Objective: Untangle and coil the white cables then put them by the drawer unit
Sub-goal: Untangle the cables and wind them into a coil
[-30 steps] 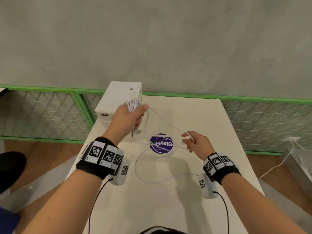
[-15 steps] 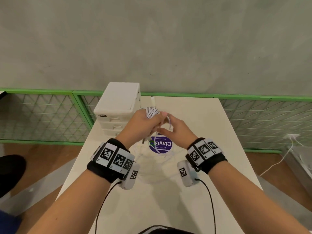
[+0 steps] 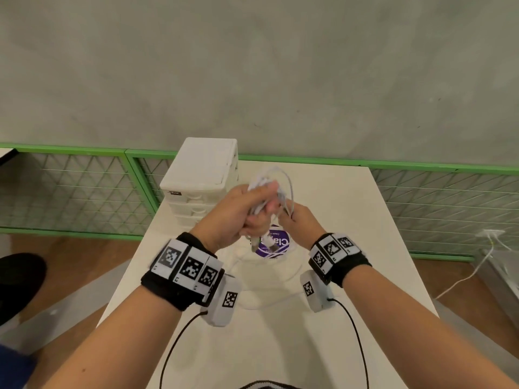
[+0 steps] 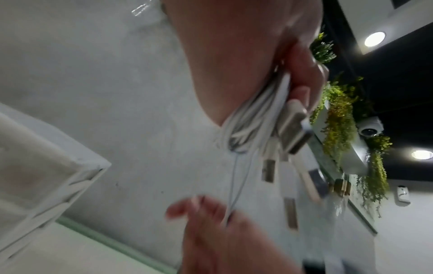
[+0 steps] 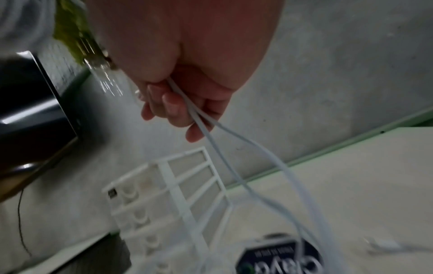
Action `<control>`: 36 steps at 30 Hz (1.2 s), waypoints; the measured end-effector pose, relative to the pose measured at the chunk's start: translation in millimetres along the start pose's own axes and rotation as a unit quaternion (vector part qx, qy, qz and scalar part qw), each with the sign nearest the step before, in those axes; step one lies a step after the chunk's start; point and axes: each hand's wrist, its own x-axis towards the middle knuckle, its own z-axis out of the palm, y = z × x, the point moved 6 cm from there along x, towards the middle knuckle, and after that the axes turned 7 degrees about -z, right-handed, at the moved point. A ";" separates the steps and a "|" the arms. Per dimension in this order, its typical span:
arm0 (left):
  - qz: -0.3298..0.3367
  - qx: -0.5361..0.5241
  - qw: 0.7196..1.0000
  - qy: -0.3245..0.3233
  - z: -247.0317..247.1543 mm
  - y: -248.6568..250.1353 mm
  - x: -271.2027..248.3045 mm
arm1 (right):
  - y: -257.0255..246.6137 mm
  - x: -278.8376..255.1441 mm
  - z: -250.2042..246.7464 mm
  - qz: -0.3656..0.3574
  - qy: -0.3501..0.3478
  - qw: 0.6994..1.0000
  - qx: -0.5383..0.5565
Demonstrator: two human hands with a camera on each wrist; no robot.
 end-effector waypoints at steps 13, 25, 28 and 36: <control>0.108 0.190 0.893 0.394 -72.2 10.2 4.4 | -16.8 -42.4 56.5 -0.088 -0.139 0.985 -0.042; -0.158 0.212 0.963 0.045 -23.6 -48.0 5.6 | -25.8 2.6 -29.8 -0.058 0.017 0.998 -0.029; -0.144 0.184 0.972 0.004 -20.7 -43.1 2.2 | -14.7 6.4 -36.2 -0.059 0.009 0.990 -0.131; 0.047 -0.137 0.985 -0.091 -1.4 11.8 0.5 | 22.3 -0.8 8.3 0.020 -0.159 0.960 -0.231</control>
